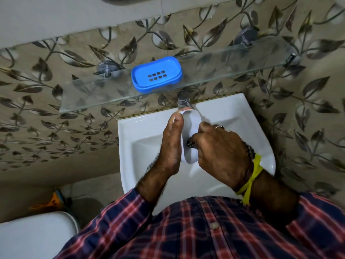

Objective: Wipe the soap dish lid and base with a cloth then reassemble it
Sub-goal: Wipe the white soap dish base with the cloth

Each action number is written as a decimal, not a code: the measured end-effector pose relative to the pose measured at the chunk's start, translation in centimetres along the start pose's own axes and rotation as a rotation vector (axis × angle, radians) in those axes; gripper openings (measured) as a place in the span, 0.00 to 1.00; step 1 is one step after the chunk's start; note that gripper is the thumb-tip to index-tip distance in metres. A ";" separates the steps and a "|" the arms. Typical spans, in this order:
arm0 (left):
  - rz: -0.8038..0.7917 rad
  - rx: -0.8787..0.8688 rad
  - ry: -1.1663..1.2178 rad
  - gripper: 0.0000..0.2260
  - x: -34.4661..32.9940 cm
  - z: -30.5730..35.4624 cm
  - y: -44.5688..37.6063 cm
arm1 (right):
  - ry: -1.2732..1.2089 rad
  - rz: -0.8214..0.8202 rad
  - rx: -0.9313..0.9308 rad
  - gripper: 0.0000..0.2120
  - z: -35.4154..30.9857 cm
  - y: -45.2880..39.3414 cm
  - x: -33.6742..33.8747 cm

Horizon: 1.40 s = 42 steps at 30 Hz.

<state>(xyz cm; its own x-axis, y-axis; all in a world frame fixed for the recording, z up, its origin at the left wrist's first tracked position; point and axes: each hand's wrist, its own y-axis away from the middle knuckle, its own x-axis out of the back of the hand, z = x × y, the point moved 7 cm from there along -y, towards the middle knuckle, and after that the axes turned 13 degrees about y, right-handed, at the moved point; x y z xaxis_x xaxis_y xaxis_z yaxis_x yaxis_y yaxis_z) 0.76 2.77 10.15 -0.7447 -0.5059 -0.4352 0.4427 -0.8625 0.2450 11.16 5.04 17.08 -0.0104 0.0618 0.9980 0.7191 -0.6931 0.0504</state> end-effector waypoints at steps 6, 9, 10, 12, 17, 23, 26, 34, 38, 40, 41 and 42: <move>-0.019 -0.139 -0.123 0.23 -0.4 0.6 0.0 | 0.051 -0.120 0.089 0.12 -1.8 0.9 -2.0; -0.055 -0.172 -0.163 0.20 -0.6 0.7 0.2 | -0.305 -0.247 0.082 0.09 -0.3 -0.1 -3.0; -0.051 -0.179 -0.167 0.20 -0.6 1.0 0.1 | -0.520 -0.269 0.071 0.08 -0.2 -0.2 -3.0; -0.048 -0.194 -0.181 0.22 -0.6 1.8 -0.4 | -0.826 -0.236 0.055 0.07 -0.2 -0.4 -2.7; -0.039 -0.166 -0.216 0.27 -1.0 1.6 -0.4 | -0.312 -0.116 0.139 0.12 -0.1 0.3 -2.6; 0.084 -0.055 -0.106 0.29 0.4 1.5 -0.9 | -0.302 0.120 0.140 0.11 -1.4 0.6 -1.1; 0.068 -0.039 -0.137 0.30 0.7 1.4 -0.6 | -0.256 0.061 0.147 0.15 -1.4 0.4 -2.0; 0.244 0.084 -0.002 0.40 1.5 1.0 -0.3 | -0.177 0.088 0.159 0.17 -1.7 0.1 -1.2; 0.232 0.043 0.042 0.36 0.9 1.4 0.0 | -0.186 0.206 0.072 0.15 -1.0 -0.5 -0.2; 0.274 0.047 0.083 0.38 1.2 1.7 0.1 | -0.161 0.184 0.184 0.15 -1.7 -0.4 -0.2; 0.298 0.057 0.103 0.41 1.5 1.8 0.1 | -0.130 0.168 0.242 0.15 -2.0 -0.3 -0.3; 0.311 0.062 0.116 0.42 1.8 1.9 0.0 | -0.108 0.153 0.272 0.16 -2.1 -0.2 -0.4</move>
<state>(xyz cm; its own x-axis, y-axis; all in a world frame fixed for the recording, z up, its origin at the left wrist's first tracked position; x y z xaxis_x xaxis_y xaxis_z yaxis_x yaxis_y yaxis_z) -1.54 1.86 11.00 -0.5154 -0.7438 -0.4256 0.6062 -0.6675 0.4323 9.52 3.62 16.76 0.1752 0.0574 0.9829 0.8658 -0.4842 -0.1260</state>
